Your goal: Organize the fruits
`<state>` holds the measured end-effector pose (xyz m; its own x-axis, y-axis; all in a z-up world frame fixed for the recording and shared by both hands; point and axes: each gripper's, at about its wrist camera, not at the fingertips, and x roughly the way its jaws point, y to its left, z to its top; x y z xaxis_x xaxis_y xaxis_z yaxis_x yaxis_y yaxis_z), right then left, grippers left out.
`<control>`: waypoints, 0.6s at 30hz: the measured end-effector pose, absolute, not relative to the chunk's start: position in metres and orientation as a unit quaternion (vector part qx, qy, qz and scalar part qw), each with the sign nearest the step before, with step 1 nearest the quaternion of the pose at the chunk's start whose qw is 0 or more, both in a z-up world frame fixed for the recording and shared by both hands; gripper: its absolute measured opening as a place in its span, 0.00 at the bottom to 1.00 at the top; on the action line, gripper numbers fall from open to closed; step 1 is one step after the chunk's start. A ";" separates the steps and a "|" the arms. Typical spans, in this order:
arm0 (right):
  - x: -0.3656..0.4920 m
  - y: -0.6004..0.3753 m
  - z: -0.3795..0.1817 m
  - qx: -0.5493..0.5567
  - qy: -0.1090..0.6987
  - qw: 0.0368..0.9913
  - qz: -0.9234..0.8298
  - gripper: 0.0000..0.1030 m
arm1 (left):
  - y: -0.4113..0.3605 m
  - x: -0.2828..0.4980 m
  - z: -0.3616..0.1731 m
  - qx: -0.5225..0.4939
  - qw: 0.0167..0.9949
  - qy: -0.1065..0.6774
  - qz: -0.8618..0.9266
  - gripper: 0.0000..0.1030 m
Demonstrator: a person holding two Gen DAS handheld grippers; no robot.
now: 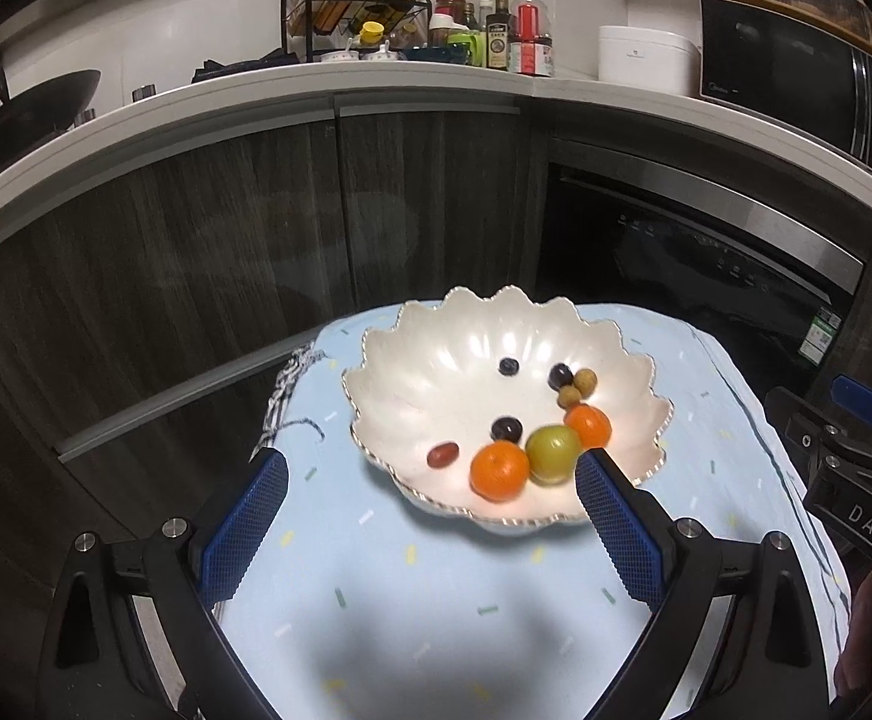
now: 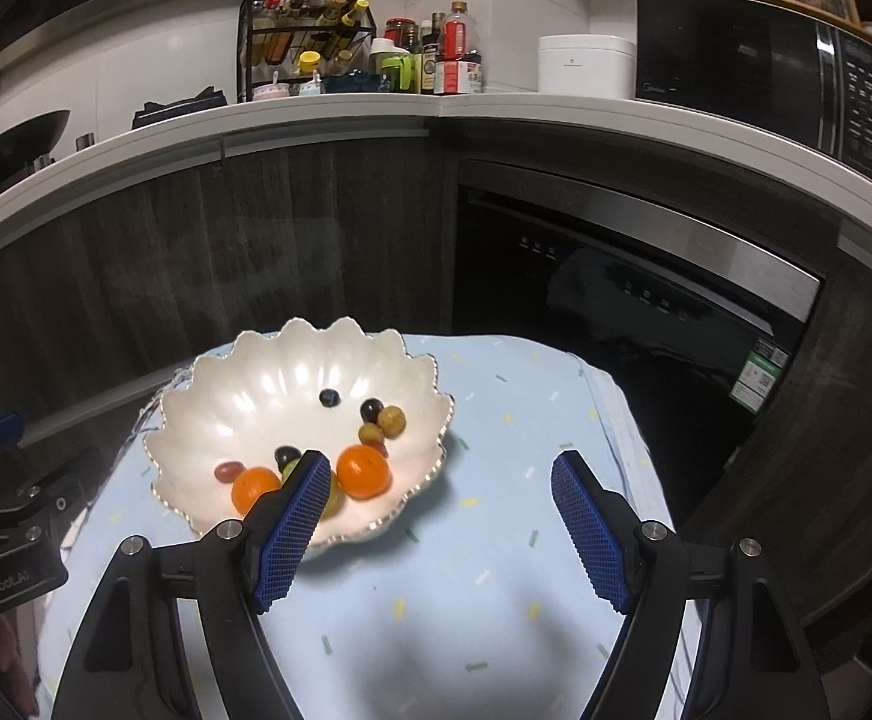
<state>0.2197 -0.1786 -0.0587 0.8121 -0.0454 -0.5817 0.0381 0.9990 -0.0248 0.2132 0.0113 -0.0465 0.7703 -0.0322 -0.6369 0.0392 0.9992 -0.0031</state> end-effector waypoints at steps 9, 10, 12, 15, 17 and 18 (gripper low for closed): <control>0.186 -0.183 -0.060 -0.009 0.299 0.954 -0.031 0.75 | 0.008 0.185 -0.046 0.005 0.944 0.328 -0.025 0.95; 0.184 -0.183 -0.061 -0.007 0.298 0.954 -0.032 0.75 | 0.007 0.183 -0.046 0.006 0.944 0.328 -0.026 0.95; 0.178 -0.185 -0.062 -0.004 0.299 0.954 -0.033 0.75 | 0.007 0.177 -0.046 0.004 0.945 0.327 -0.027 0.95; 0.171 -0.186 -0.063 -0.003 0.299 0.954 -0.034 0.75 | 0.005 0.169 -0.048 0.004 0.944 0.328 -0.029 0.95; 0.165 -0.187 -0.065 -0.001 0.298 0.954 -0.036 0.75 | 0.005 0.164 -0.049 0.005 0.945 0.326 -0.028 0.95; 0.163 -0.187 -0.065 -0.001 0.298 0.954 -0.037 0.75 | 0.004 0.162 -0.050 0.005 0.946 0.324 -0.027 0.95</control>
